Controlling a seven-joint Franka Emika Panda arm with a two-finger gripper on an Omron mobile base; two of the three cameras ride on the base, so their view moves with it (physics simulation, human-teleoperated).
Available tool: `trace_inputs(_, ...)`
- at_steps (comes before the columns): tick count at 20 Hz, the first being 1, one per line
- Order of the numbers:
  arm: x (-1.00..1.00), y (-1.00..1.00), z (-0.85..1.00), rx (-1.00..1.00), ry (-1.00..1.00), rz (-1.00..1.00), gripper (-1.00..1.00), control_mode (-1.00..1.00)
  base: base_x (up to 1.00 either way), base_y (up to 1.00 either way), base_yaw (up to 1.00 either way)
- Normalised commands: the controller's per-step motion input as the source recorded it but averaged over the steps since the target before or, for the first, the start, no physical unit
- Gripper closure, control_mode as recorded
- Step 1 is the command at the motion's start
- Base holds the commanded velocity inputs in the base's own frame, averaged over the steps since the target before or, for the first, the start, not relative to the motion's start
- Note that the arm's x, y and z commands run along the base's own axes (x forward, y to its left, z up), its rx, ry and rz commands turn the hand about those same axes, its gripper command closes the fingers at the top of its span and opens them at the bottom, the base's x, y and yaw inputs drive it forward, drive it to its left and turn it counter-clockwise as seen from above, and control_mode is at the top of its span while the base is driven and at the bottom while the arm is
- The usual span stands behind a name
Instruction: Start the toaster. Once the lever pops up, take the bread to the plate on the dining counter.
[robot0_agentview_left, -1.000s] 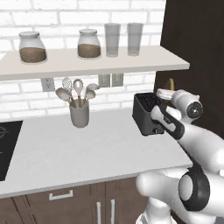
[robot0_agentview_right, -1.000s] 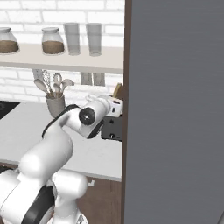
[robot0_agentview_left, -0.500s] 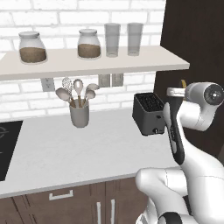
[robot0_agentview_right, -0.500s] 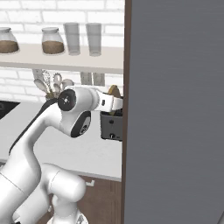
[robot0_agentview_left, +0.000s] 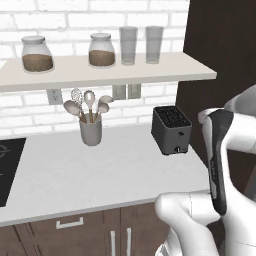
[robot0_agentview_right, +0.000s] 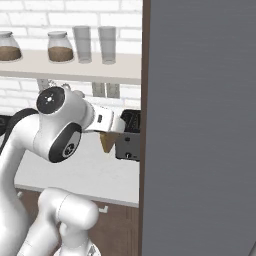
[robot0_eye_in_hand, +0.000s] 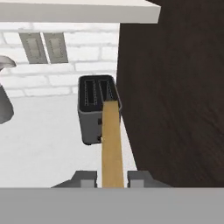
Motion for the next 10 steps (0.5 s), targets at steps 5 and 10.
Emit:
trace_inputs(5,-0.11,0.12,-0.14,0.13,0.02,0.01,1.0,-1.0,0.0,0.0,0.0)
trace_inputs(10,0.0,0.0,-0.23,0.0,-0.01,0.0,1.0,-1.0,0.0,0.0,0.0)
